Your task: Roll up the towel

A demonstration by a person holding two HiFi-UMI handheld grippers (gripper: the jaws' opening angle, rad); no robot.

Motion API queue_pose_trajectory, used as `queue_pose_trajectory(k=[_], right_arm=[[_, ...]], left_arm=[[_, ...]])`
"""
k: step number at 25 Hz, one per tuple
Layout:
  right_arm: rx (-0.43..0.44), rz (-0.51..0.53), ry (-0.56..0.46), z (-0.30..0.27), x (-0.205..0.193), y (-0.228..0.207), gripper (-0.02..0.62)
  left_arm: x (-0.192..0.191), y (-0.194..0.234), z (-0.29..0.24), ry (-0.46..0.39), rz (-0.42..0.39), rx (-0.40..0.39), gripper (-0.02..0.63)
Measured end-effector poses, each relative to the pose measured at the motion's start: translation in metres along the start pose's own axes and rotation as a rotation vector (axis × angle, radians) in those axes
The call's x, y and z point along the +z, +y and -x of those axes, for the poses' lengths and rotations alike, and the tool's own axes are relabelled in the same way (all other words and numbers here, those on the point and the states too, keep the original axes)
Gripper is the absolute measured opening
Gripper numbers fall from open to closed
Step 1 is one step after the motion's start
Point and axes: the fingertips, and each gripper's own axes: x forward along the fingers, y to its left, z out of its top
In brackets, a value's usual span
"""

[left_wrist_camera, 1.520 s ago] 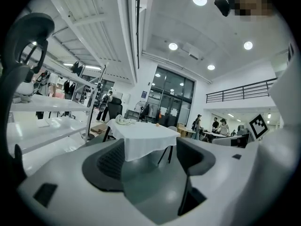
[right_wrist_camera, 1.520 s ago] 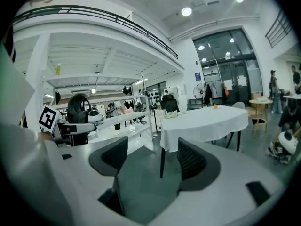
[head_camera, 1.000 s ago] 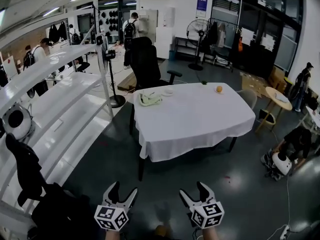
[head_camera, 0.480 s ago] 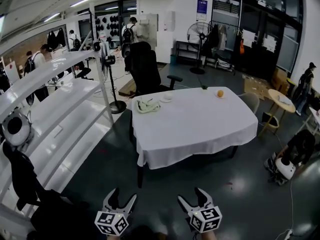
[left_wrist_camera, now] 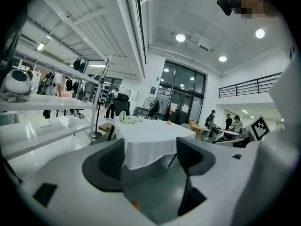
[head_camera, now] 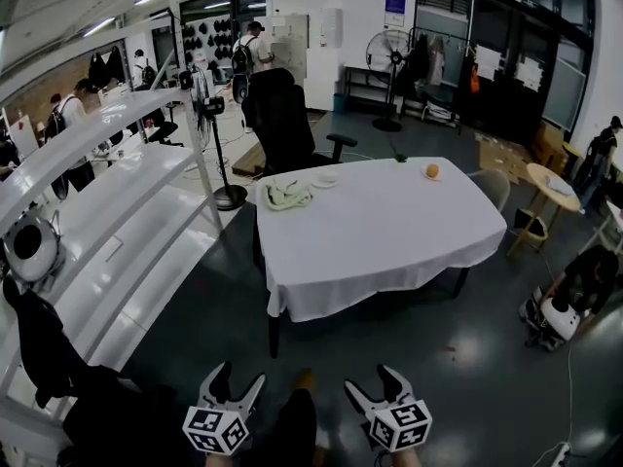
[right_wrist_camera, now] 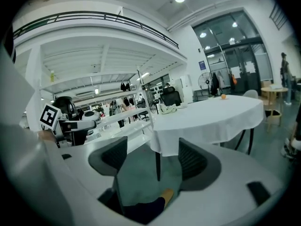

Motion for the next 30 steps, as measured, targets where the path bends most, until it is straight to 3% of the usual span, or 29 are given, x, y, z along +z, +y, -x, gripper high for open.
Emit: queue_pose_trajectory(k=[7, 16, 30], right_arm=[[-0.028, 0.02, -0.012, -0.033, 0.026, -0.026, 0.342], [-0.064, 0.043, -0.047, -0.108, 0.101, -0.076, 0.345], [-0.097, 0.036, -0.044, -0.218, 0.171, -0.142, 0.345]], left_arm=[[0.014, 0.006, -0.054, -0.015, 0.011, -0.045, 0.359], [0.061, 0.028, -0.163, -0.038, 0.01, -0.093, 0.359], [0.112, 0.078, -0.296, -0.026, -0.001, -0.095, 0.359]])
